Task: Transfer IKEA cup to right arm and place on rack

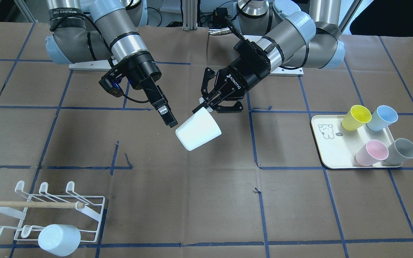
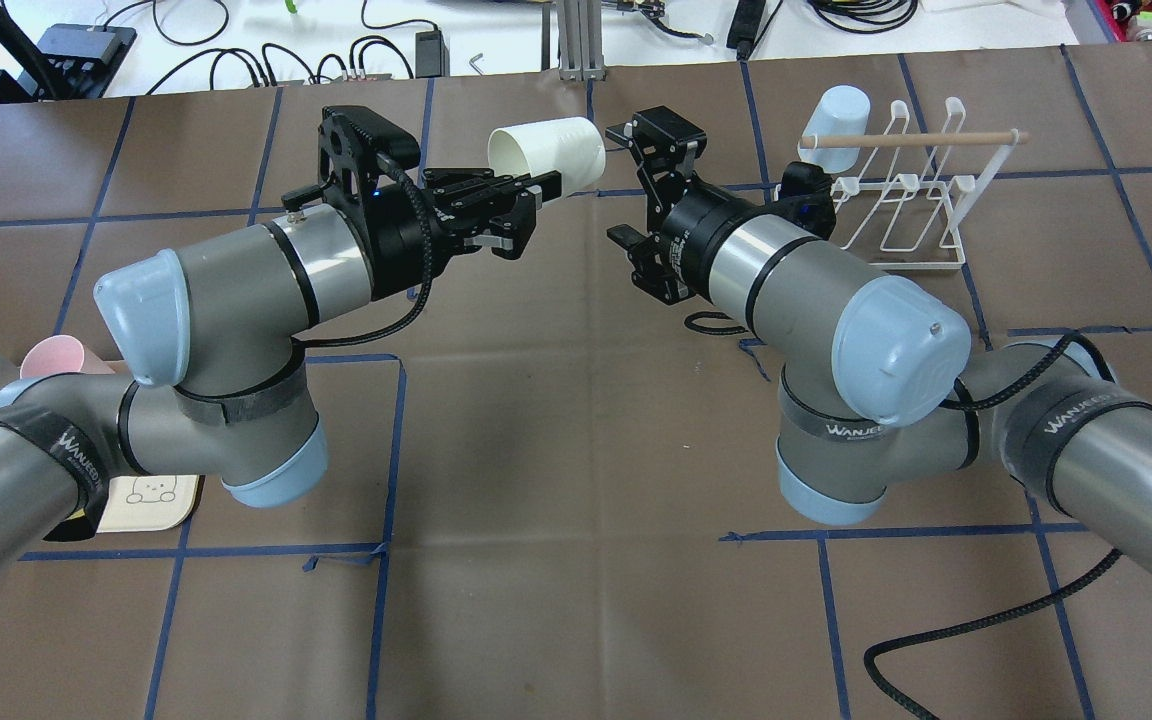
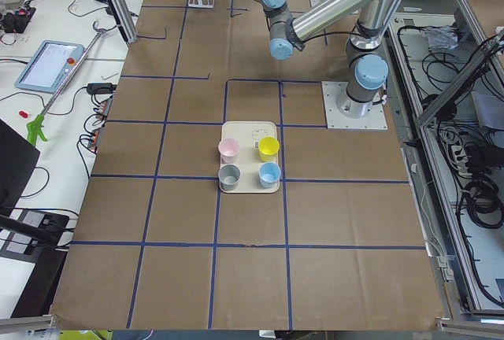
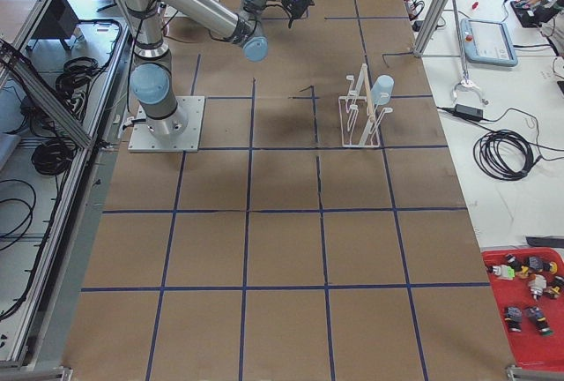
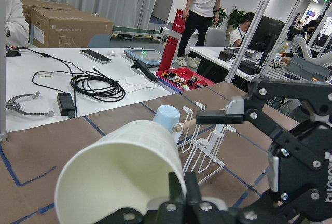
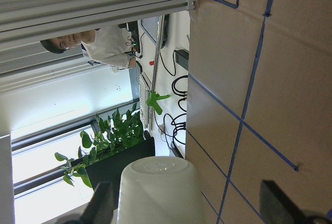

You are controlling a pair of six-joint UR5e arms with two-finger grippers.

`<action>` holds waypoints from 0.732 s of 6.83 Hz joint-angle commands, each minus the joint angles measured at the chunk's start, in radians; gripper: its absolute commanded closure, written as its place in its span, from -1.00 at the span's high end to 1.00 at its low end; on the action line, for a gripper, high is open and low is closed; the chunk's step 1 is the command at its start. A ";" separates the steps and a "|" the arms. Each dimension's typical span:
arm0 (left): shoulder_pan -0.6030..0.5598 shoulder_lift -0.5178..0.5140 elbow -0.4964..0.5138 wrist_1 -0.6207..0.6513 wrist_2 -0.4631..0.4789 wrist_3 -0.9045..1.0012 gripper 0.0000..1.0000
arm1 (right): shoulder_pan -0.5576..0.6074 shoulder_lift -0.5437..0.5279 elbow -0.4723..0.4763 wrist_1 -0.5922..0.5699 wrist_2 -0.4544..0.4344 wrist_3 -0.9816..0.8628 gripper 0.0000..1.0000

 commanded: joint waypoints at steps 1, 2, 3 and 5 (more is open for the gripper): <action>0.000 0.000 0.000 -0.001 0.000 0.000 -0.97 | 0.020 0.012 -0.037 0.030 -0.007 0.004 0.95; 0.000 0.001 0.000 -0.001 0.000 0.000 -0.97 | 0.030 0.038 -0.065 0.030 -0.022 0.004 0.95; -0.002 0.002 0.000 -0.001 0.000 0.000 -0.97 | 0.040 0.062 -0.095 0.030 -0.023 0.004 0.95; -0.002 0.003 0.000 -0.001 0.000 0.000 -0.96 | 0.045 0.097 -0.140 0.032 -0.025 0.004 0.95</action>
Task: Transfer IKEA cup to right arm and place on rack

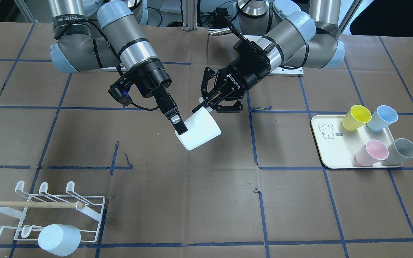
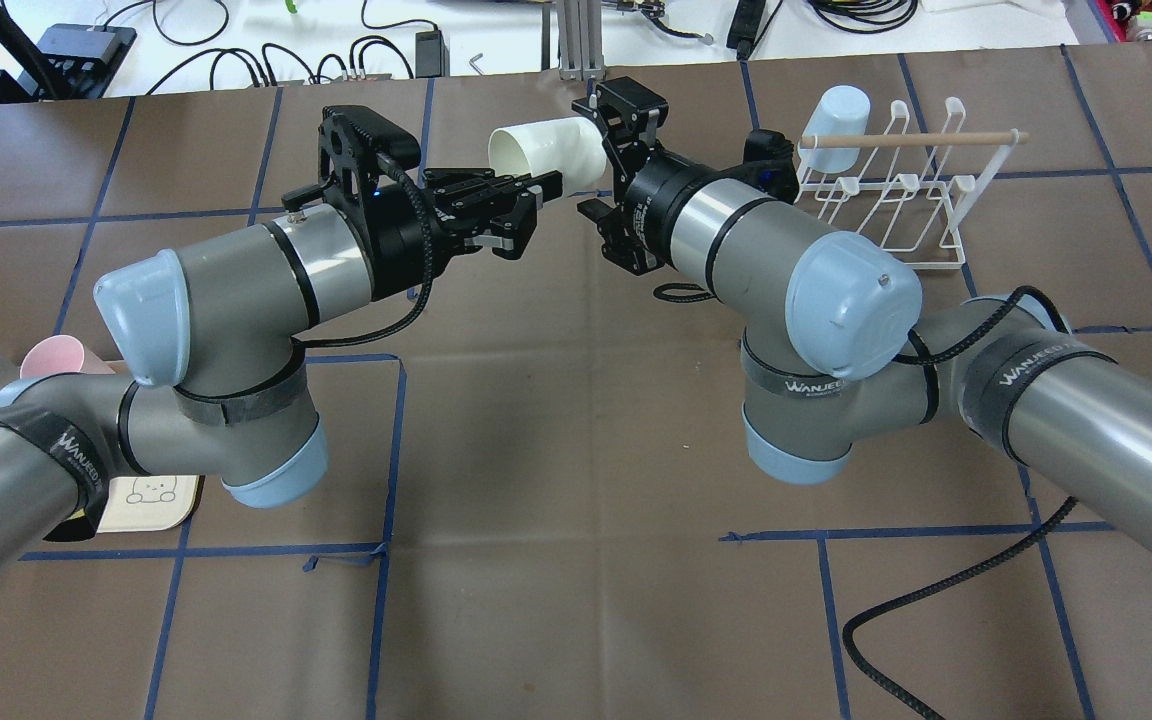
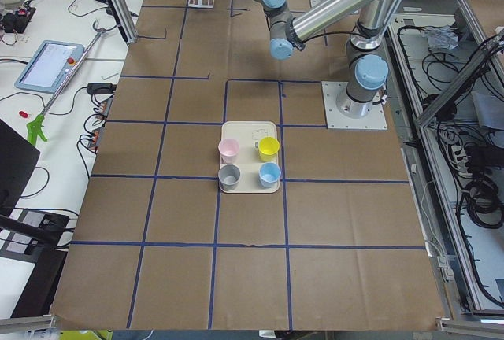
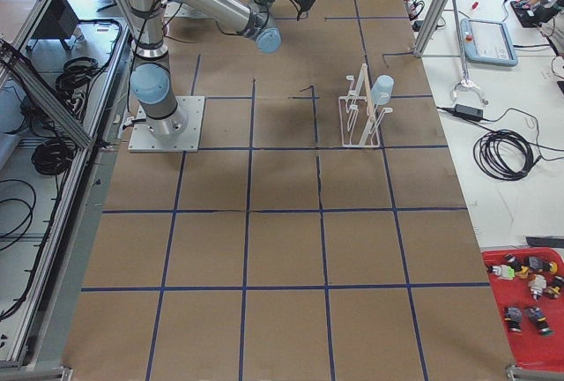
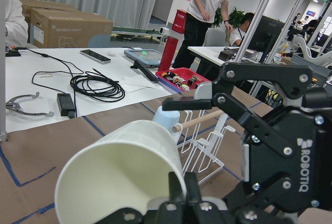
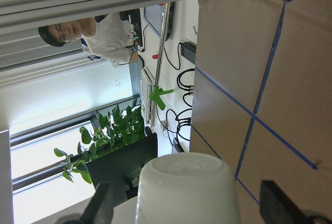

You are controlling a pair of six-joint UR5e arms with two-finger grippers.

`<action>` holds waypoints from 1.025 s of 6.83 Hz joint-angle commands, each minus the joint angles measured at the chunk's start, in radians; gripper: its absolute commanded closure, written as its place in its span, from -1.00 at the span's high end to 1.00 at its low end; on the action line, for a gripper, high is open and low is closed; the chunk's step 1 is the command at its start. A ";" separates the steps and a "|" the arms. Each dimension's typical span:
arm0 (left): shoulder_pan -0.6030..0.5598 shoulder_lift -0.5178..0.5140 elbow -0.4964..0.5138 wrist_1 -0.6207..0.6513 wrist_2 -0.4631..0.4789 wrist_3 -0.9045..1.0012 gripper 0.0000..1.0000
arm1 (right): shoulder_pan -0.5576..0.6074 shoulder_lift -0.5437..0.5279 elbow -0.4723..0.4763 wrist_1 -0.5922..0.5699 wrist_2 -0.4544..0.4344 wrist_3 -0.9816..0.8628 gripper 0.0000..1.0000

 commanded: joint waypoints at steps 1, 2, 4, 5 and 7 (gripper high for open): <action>0.000 0.001 -0.002 0.000 0.000 0.000 -0.95 | 0.014 0.030 -0.032 0.001 -0.002 0.002 0.95; 0.000 0.001 -0.002 0.000 0.000 0.000 -0.95 | 0.016 0.034 -0.033 0.001 -0.003 0.003 0.95; 0.000 0.003 -0.002 0.000 0.000 0.000 -0.94 | 0.022 0.034 -0.032 0.001 0.000 0.003 0.90; 0.000 0.004 -0.002 0.002 0.000 0.000 -0.93 | 0.022 0.034 -0.032 0.001 0.004 0.002 0.77; 0.000 0.006 -0.002 0.002 0.000 0.000 -0.92 | 0.022 0.033 -0.032 -0.003 0.024 -0.011 0.13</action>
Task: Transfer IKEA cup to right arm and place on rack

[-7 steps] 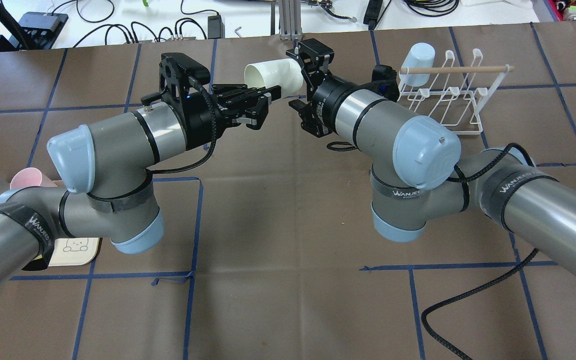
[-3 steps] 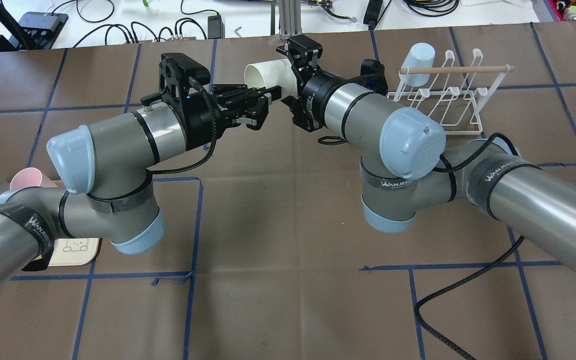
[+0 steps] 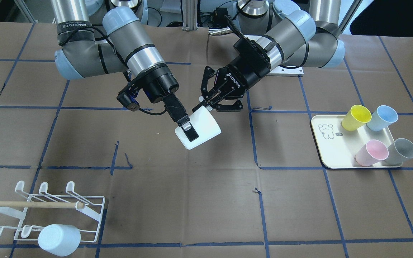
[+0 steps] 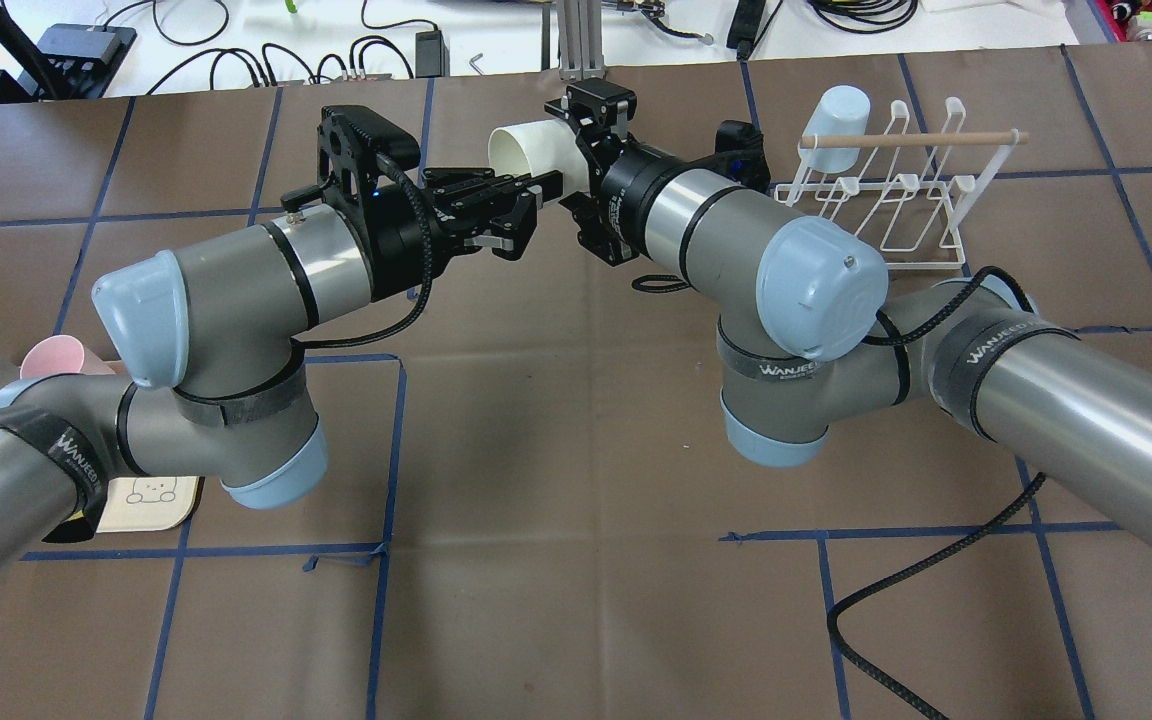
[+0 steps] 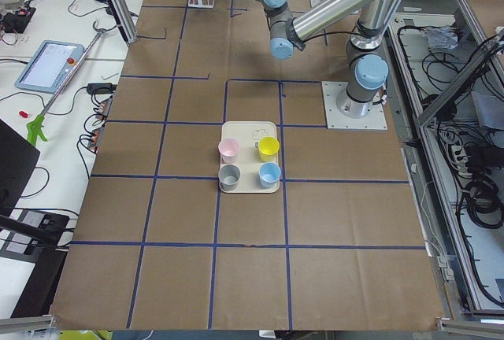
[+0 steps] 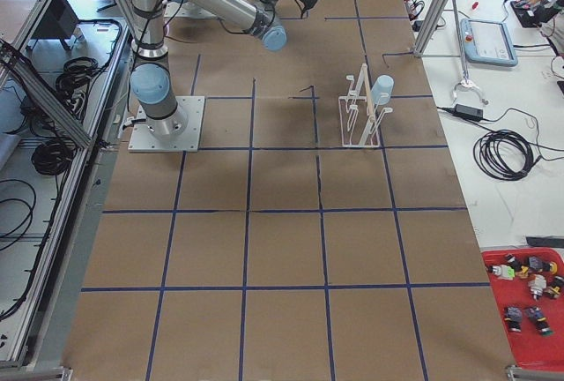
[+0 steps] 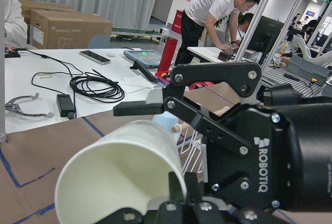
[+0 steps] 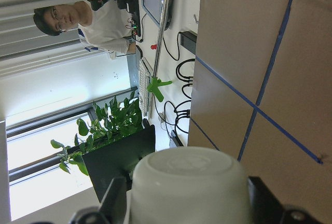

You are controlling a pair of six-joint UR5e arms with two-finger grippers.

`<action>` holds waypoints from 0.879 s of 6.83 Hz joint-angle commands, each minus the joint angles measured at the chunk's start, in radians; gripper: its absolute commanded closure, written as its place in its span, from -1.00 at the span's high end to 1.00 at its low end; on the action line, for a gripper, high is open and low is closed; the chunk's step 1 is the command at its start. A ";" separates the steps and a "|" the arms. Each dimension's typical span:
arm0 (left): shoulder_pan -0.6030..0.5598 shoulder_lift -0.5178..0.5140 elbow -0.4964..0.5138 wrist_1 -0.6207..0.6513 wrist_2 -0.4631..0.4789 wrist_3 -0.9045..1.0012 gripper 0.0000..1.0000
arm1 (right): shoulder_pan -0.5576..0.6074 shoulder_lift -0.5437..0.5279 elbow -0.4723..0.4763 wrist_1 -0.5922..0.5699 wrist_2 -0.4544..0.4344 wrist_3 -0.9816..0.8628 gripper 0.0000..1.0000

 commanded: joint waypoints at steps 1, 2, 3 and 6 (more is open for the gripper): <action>0.000 0.001 0.000 0.000 0.000 -0.002 -0.89 | 0.000 -0.002 -0.001 -0.008 0.021 -0.006 -0.02; 0.000 0.003 0.002 0.000 0.000 0.000 -0.78 | 0.000 -0.002 -0.001 -0.010 0.021 -0.006 -0.10; 0.000 0.001 0.005 0.000 0.002 -0.002 -0.24 | 0.000 -0.004 -0.001 -0.010 0.021 -0.004 -0.13; 0.003 -0.003 0.011 -0.002 0.000 -0.077 0.98 | 0.000 -0.002 0.000 -0.011 0.019 -0.006 -0.17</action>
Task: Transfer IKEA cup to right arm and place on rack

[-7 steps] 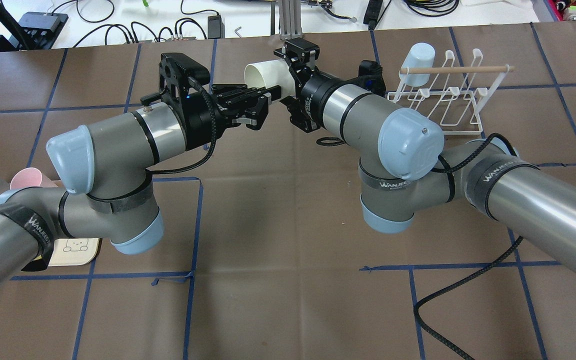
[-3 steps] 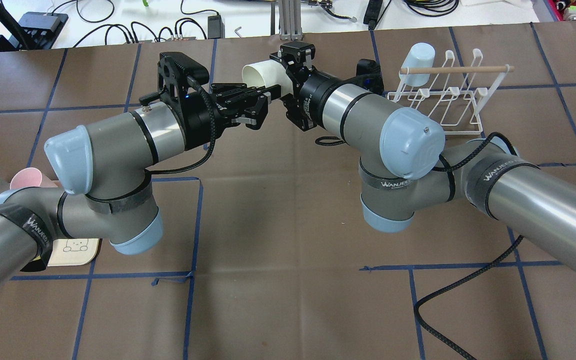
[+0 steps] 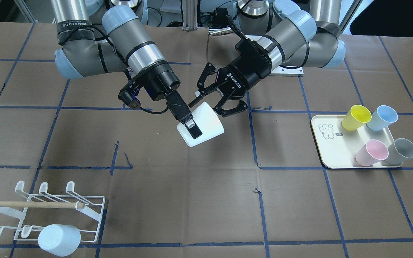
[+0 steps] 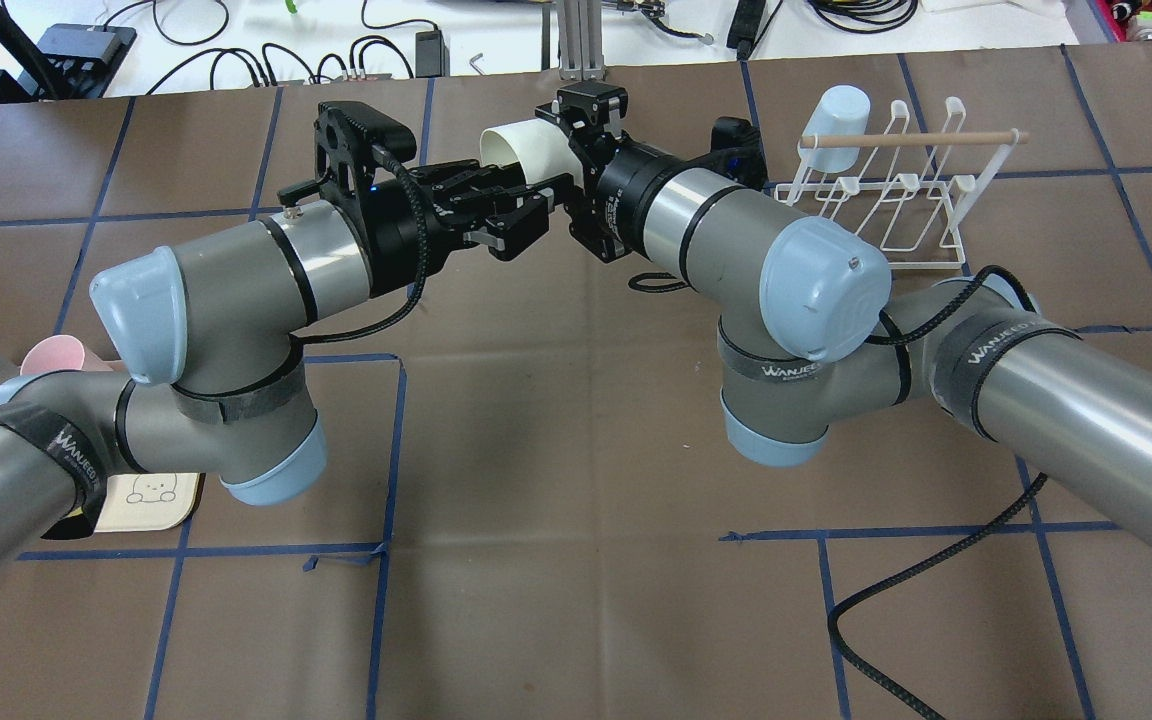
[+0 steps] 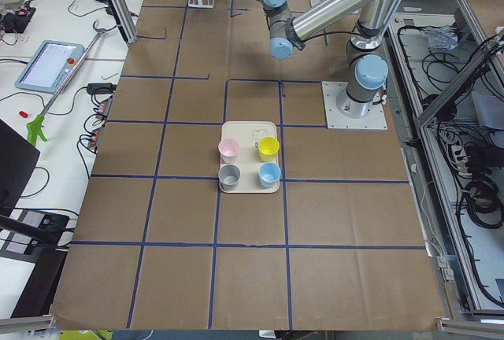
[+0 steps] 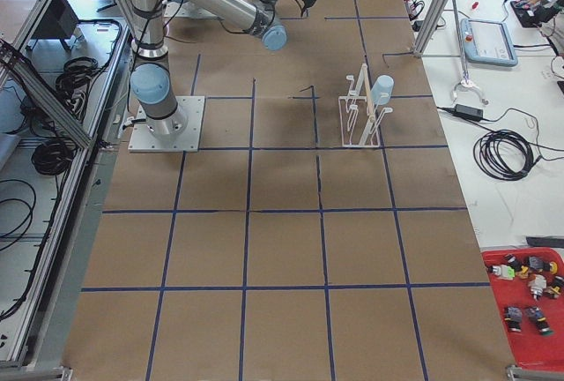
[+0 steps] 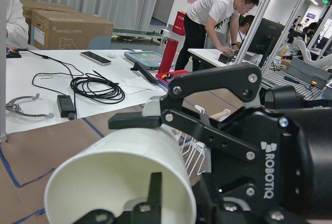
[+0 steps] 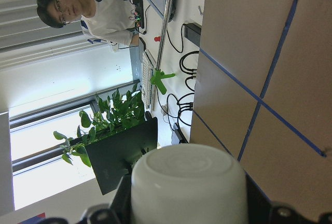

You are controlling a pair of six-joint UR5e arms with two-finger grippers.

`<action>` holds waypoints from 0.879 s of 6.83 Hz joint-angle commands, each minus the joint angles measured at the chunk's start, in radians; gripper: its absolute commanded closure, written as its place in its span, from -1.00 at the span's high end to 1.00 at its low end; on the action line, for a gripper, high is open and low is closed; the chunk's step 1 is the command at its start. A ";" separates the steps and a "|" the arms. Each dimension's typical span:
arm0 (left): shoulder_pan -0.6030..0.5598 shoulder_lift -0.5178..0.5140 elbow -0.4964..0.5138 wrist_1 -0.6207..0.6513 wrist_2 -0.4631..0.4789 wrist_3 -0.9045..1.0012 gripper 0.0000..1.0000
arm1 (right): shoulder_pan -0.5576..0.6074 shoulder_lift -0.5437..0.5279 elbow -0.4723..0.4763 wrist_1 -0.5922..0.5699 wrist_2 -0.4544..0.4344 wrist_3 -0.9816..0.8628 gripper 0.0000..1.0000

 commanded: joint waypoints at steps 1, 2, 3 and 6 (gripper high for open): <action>0.009 0.004 0.001 0.000 -0.001 -0.023 0.99 | 0.000 0.001 0.001 0.000 -0.001 -0.003 -0.19; 0.013 0.010 -0.004 0.000 -0.003 -0.025 0.99 | 0.000 -0.001 0.001 0.000 -0.001 -0.004 -0.21; 0.036 0.018 -0.005 -0.001 -0.003 -0.025 0.99 | 0.000 -0.001 0.001 0.000 -0.001 -0.004 -0.21; 0.238 0.050 -0.025 -0.035 -0.058 -0.025 0.99 | -0.017 0.007 -0.004 -0.003 -0.010 -0.004 -0.22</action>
